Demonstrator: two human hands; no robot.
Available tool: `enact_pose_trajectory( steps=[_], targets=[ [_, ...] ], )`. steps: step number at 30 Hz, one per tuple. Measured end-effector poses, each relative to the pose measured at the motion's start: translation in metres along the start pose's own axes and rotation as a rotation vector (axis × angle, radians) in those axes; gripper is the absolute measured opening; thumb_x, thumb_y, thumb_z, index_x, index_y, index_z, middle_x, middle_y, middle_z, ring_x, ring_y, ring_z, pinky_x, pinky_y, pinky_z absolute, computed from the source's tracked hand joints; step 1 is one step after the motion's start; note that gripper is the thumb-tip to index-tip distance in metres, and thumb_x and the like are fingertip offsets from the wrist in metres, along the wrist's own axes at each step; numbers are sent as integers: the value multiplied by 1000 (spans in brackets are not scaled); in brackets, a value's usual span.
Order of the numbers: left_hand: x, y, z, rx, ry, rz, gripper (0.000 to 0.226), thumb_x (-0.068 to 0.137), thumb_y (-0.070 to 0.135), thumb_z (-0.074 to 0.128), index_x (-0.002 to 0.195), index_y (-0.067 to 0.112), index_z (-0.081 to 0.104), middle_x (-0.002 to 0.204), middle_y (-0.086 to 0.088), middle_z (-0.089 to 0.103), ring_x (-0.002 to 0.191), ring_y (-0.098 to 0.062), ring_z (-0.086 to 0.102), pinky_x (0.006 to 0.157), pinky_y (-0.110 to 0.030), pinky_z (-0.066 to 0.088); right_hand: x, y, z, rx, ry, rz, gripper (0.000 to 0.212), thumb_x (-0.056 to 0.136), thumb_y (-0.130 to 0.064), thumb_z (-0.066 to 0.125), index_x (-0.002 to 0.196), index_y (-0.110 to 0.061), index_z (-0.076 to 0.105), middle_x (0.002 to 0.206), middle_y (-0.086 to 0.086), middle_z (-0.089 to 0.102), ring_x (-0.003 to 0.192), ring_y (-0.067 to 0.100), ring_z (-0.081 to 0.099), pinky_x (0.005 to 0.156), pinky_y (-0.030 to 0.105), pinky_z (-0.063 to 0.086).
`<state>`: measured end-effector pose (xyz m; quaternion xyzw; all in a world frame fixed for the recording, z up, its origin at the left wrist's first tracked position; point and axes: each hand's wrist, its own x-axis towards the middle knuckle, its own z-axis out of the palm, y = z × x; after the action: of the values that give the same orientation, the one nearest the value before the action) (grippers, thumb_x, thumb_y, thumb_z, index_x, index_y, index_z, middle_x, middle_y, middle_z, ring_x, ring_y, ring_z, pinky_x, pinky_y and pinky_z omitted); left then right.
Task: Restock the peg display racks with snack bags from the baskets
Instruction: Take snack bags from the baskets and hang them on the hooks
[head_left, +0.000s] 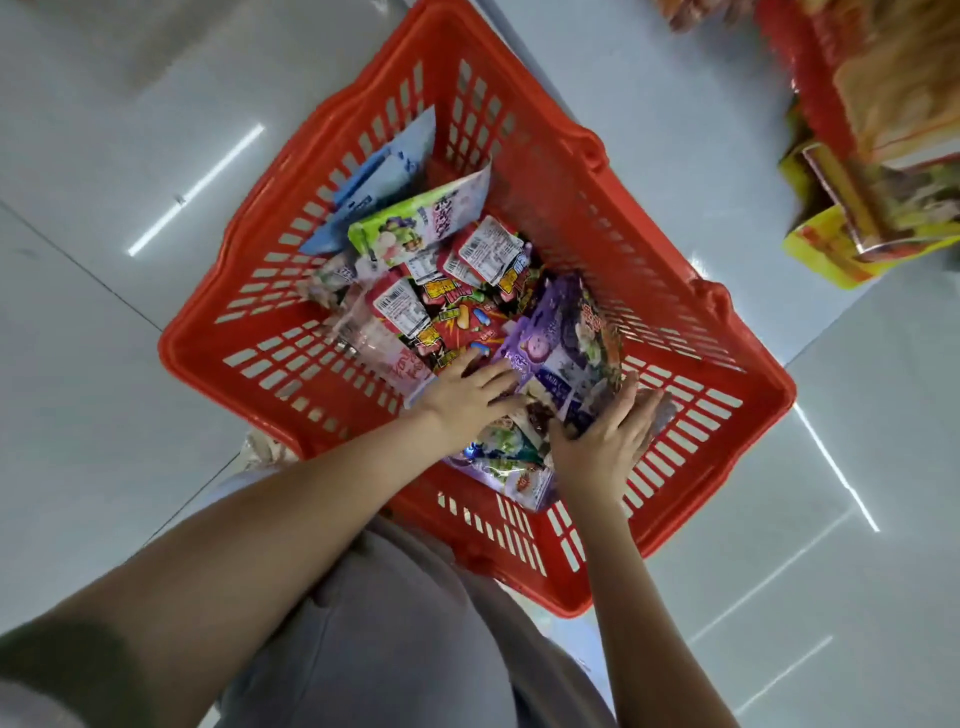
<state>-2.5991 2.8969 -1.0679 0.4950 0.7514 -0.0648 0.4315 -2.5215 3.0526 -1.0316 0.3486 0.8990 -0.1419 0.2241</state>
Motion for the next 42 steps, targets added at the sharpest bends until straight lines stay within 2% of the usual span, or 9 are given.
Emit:
enact_pose_trajectory(
  steps=[5,10,17,22,25,29,34,37,42],
  targets=[
    [-6,-3,7,-9,-15,-40,60,105,34,28,153,28,-7,160,-2,-16,146,-26,-17,116,-48,-11,-4,1,-4,19,43,160,107,80,-32,71,152,-12,-6,157,24,-4,145,40,-4,118,54,9],
    [-16,14,-13,-105,116,-19,60,99,12,37,153,16,12,161,-9,-2,147,-27,-13,116,-44,-13,-9,-20,15,8,-88,-4,89,84,4,52,152,-7,-5,158,11,16,145,30,14,118,40,18],
    [-45,1,-22,-303,298,-120,52,96,7,44,146,10,33,157,-12,21,147,-26,9,120,-38,5,21,-29,0,-423,-235,116,53,99,-16,41,145,3,20,142,20,36,116,34,54,85,39,49],
    [-103,4,-66,-1056,413,-342,38,101,15,41,139,15,47,139,-6,51,96,-18,61,86,-30,47,-15,-58,-47,-408,-241,-121,40,94,-4,48,133,1,38,136,17,42,109,33,59,83,40,51],
    [-140,15,-111,-1586,320,-461,36,100,37,44,126,14,54,121,-5,60,107,-21,59,101,-41,45,-56,-102,-96,-301,-161,-336,37,91,-3,50,127,2,46,120,18,53,98,35,62,77,43,52],
    [-200,24,-180,-2063,425,-579,25,92,48,57,107,28,58,103,2,67,97,-15,63,92,-39,52,-112,-160,-174,-197,55,-680,38,69,-5,39,91,5,68,73,13,62,52,26,61,42,27,48],
    [-290,26,-250,-1996,669,-807,16,87,27,56,79,15,64,86,-15,70,84,-32,67,84,-49,56,-163,-200,-280,-204,139,-886,37,72,-7,39,94,-1,69,74,8,61,59,22,62,50,28,52],
    [-354,30,-294,-1809,743,-753,27,95,15,47,74,7,62,67,-8,61,63,-21,59,62,-23,49,-185,-222,-342,-90,110,-1000,35,78,-20,42,95,-4,68,80,9,62,72,28,62,67,38,54],
    [-459,27,-350,-1553,758,-589,36,100,25,46,80,-1,59,78,-21,62,69,-28,59,69,-32,45,-218,-258,-464,165,23,-995,38,88,-40,49,107,-12,66,104,7,61,101,22,49,86,36,35]
  ],
)
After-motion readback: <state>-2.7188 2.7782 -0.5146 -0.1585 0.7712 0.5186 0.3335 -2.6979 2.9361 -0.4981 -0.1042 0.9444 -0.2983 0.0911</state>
